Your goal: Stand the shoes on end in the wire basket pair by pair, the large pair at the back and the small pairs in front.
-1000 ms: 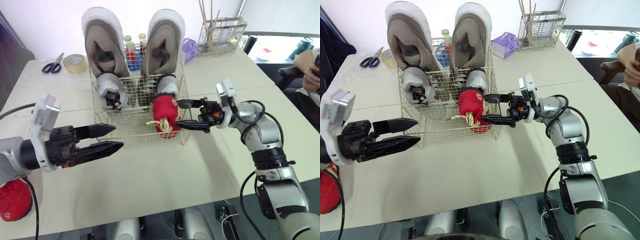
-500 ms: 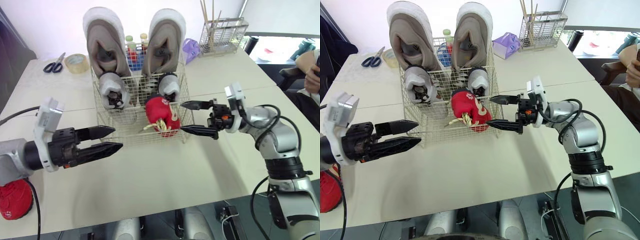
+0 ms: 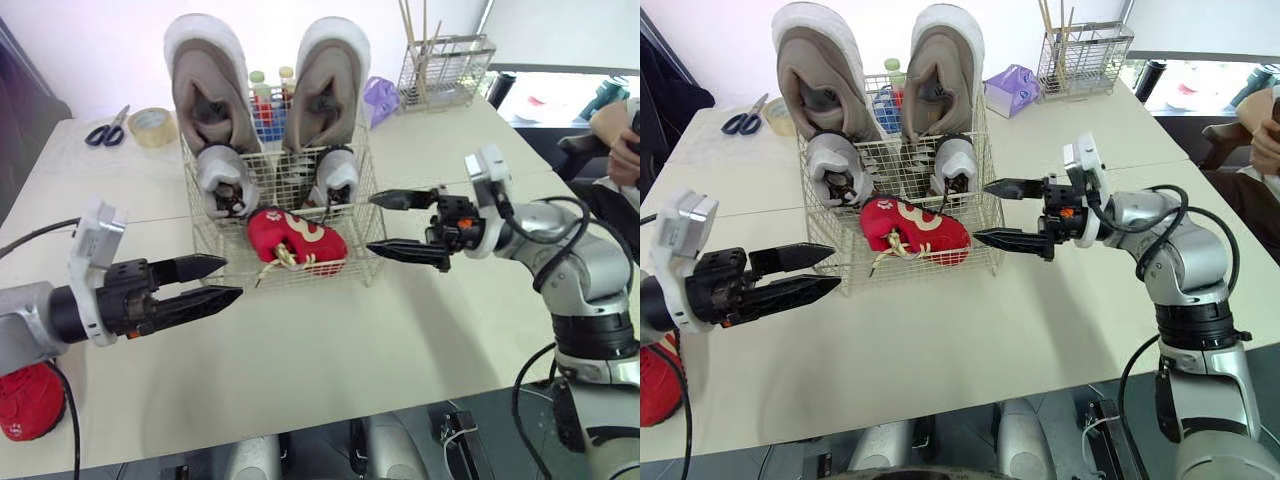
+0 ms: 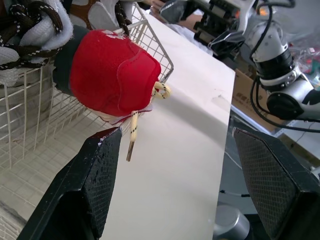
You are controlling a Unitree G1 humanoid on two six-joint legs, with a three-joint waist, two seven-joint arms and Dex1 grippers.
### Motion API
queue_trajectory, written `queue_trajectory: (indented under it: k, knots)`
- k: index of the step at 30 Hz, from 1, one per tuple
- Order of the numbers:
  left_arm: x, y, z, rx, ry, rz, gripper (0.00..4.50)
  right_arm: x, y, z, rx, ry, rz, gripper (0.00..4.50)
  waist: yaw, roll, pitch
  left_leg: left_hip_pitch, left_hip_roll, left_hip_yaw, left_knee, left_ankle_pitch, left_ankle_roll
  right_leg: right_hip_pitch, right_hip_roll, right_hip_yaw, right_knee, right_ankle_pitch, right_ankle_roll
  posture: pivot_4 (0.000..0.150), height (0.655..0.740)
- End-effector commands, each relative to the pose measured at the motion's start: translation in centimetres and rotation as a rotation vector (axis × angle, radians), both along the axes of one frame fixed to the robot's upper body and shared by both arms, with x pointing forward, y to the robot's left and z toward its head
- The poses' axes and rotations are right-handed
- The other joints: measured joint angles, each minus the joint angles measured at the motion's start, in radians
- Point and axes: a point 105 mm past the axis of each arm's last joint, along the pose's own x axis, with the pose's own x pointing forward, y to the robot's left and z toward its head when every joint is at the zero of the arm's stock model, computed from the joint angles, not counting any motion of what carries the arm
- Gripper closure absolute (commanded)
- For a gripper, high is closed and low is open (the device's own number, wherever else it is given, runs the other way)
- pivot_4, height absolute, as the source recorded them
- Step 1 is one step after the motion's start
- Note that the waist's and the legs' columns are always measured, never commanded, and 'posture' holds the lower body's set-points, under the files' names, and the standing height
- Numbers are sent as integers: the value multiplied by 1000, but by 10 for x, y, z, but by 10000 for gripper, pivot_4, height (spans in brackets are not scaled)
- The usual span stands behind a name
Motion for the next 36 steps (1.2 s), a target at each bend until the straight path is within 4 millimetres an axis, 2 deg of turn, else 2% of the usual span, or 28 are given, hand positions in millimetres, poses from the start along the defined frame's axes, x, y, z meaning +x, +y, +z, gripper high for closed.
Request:
queue_trajectory:
  k: [1,4,13,16,22,25,28,32,33,36]
  knots:
    - [-2,2,7,12,-46,16,7909,-17,22,17,-17,-71,54,441,0,0,0,0,0,0,0,0,0,0,0,0,0,0,0,1500,7400]
    - [-3,4,6,36,-48,27,7909,-24,39,17,-41,-138,38,441,0,0,0,0,0,0,-1,0,0,0,0,0,0,0,0,1500,7400]
    - [2,18,12,127,-106,86,7909,-14,79,4,-39,-232,-160,441,0,0,0,0,0,1,0,0,0,-1,-1,0,0,0,0,1500,7400]
    - [2,17,7,119,-96,91,7909,-14,85,-2,-63,-250,-187,441,0,0,0,-1,0,1,-1,0,0,-1,-1,0,0,0,0,1500,7400]
    - [7,10,2,78,-104,91,7909,-2,80,-13,-164,-311,-276,441,0,-1,0,0,0,1,-1,0,0,-1,-1,0,0,0,0,1500,7400]
    - [11,7,0,58,-109,86,7909,7,79,-19,-213,-345,-334,7901,-1,-1,-1,0,0,1,-1,0,0,-1,-1,0,0,0,0,1500,7400]
    - [14,4,-1,46,-113,80,7909,10,79,-19,-223,-360,-355,23801,0,-1,-1,0,0,1,-1,0,0,-1,0,0,0,0,0,1500,7400]
    - [17,3,-2,35,-116,75,7909,4,85,-16,-212,-364,-335,43066,1,-3,-2,0,0,1,1,0,0,0,-1,0,0,0,0,1500,7400]
    - [17,3,-2,34,-117,75,7909,3,85,-15,-207,-358,-336,44659,1,-3,-2,0,0,1,1,0,0,0,-1,0,0,0,0,1500,7400]
    - [18,4,-3,31,-118,76,7909,2,84,-11,-176,-333,-371,44659,0,-3,-2,0,0,1,0,0,0,0,-1,0,0,0,0,1500,7400]
